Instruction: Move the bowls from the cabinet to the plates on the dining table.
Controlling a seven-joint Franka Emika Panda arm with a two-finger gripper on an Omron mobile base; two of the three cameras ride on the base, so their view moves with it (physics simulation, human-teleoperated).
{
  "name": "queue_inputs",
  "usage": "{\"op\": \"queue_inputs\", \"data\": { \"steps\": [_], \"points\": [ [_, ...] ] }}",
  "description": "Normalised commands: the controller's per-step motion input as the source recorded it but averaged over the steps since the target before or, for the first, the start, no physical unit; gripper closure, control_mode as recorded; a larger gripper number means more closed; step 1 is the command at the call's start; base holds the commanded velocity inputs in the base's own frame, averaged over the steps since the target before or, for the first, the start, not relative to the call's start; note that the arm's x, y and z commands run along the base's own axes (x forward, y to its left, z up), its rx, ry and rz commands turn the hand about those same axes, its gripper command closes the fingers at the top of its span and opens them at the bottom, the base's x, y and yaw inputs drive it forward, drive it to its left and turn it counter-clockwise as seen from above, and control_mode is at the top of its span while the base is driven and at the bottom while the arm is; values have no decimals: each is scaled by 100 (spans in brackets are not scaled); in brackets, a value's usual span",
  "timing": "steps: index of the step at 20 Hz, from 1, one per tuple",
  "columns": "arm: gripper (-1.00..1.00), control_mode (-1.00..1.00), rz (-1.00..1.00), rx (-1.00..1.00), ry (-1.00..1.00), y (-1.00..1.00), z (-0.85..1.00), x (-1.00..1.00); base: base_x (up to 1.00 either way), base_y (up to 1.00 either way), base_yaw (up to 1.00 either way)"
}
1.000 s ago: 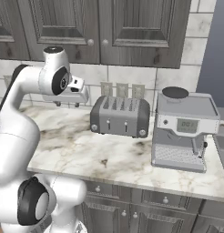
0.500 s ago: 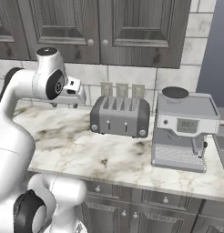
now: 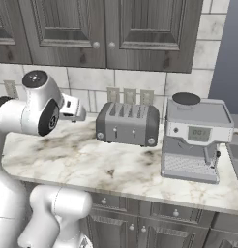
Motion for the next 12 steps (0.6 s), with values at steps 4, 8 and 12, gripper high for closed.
{"op": "queue_inputs", "data": {
  "steps": [4,8,12],
  "points": [
    [-100,-100,0,24,-38,-13,5,-28,0,0,0],
    [-100,-100,0,11,-44,0,32,-26,0,0,0],
    [-100,-100,0,1,-36,0,47,-17,0,0,0]
  ]
}}
